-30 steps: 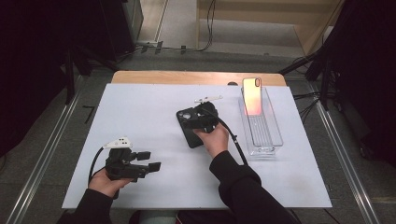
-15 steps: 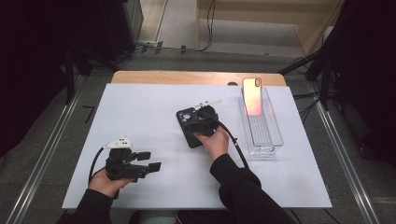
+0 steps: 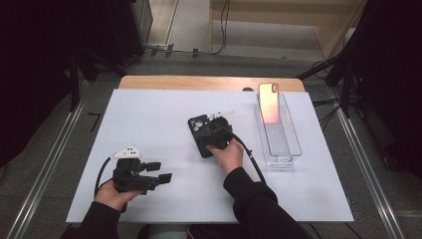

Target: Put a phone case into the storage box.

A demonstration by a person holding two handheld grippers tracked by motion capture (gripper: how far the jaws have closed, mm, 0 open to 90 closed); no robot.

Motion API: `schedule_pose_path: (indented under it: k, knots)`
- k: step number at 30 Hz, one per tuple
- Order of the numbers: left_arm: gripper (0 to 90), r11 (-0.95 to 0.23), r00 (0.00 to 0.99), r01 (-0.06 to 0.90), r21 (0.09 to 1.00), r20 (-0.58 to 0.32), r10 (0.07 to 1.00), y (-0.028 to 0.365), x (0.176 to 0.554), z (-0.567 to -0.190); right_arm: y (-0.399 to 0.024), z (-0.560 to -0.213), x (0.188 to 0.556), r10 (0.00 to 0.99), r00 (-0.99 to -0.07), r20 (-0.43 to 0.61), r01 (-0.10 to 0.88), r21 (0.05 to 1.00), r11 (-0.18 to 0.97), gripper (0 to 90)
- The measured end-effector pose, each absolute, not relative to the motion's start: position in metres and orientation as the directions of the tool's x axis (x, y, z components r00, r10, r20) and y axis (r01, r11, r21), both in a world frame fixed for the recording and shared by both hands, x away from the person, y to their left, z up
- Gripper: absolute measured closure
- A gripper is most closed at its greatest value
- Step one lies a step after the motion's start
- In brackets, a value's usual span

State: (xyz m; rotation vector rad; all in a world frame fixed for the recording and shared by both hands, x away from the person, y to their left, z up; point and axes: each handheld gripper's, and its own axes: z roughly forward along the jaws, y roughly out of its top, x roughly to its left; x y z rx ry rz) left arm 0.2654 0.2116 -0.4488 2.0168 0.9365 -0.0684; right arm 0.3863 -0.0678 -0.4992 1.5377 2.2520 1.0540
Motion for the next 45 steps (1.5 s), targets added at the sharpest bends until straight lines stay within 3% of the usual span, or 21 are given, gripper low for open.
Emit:
schedule_pose_path:
  k: [18,23,45]
  knots:
    - [29.6,-0.327,0.713,0.639,0.696,-0.378,0.59,0.211,0.265,-0.449,-0.061,-0.513,0.384,0.894,-0.427,0.138,0.706,0.668,0.234,9.7]
    - [29.6,-0.325,0.714,0.638,0.698,-0.378,0.589,0.211,0.265,-0.449,-0.055,-0.516,0.38,0.897,-0.437,0.069,0.677,0.682,0.277,8.6]
    - [29.6,-0.328,0.712,0.641,0.694,-0.378,0.591,0.211,0.266,-0.449,-0.053,-0.518,0.377,0.904,-0.425,0.049,0.667,0.693,0.276,10.1]
